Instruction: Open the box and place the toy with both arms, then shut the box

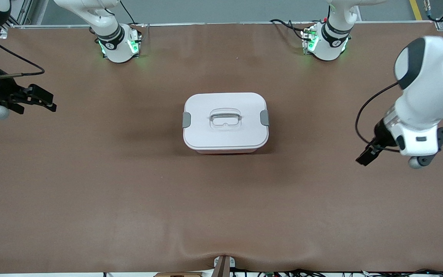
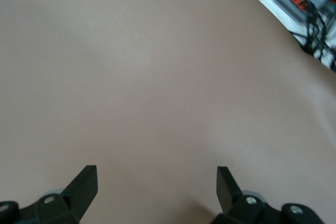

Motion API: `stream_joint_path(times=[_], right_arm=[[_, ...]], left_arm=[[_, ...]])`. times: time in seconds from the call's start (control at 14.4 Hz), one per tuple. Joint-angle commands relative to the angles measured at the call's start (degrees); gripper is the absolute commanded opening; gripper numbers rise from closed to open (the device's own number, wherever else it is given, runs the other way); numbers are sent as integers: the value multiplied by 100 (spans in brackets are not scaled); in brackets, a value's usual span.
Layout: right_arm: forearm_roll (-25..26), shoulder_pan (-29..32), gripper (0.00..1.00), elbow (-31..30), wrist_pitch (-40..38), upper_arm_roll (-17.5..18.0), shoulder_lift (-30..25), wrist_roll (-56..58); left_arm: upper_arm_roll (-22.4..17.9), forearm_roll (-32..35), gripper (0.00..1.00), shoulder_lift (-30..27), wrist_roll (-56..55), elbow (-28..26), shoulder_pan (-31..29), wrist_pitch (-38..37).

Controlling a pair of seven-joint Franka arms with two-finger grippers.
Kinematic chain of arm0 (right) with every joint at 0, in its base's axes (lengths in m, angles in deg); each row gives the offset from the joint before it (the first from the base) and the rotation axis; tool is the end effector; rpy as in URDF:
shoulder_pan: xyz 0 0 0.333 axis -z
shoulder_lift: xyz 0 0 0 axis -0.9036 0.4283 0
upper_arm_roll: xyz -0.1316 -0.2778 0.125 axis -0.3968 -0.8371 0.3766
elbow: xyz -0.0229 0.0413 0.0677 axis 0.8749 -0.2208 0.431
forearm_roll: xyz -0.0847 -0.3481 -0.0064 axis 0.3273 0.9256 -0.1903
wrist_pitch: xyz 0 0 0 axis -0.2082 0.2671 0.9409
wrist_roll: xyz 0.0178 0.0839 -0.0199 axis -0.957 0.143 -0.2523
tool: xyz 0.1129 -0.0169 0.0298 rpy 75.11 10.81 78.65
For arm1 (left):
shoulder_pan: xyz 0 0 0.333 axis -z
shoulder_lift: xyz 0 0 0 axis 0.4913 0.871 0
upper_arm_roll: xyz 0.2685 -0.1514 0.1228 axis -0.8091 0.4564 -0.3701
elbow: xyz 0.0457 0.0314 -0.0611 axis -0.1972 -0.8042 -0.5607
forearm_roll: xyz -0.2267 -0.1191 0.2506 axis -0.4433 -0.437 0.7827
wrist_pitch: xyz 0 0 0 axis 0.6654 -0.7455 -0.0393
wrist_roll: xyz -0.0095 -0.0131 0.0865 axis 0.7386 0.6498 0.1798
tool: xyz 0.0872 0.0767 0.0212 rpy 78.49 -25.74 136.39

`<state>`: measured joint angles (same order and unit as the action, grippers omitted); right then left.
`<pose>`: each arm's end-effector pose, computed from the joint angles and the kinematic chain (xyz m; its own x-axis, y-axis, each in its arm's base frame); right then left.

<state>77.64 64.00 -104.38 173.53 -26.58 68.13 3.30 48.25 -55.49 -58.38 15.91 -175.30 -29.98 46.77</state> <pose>0.5211 0.0220 0.6146 0.9988 0.0471 -0.0161 0.0462 -0.9976 -0.0508 0.5887 -0.0934 0.5432 0.7763 0.6206 0.1106 0.6196 -0.7835 0.0475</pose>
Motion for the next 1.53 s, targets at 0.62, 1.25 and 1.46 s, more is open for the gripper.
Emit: stream_joint_path(times=[0.62,1.25,1.46], right_arm=[[88,-6,100,-101,-73,-26,-43,-62],[88,-15,100,-101,-73,-26,-43,-62],[88,-15,100,-101,-73,-26,-43,-62]], left_arm=[[-1086,-463,100,-840,3602,490,275,-1736],[-1165,-418,100,-1341,4491,323,258,-2528],[-1174,-392,100,-1306,4570,402,258,-2485]])
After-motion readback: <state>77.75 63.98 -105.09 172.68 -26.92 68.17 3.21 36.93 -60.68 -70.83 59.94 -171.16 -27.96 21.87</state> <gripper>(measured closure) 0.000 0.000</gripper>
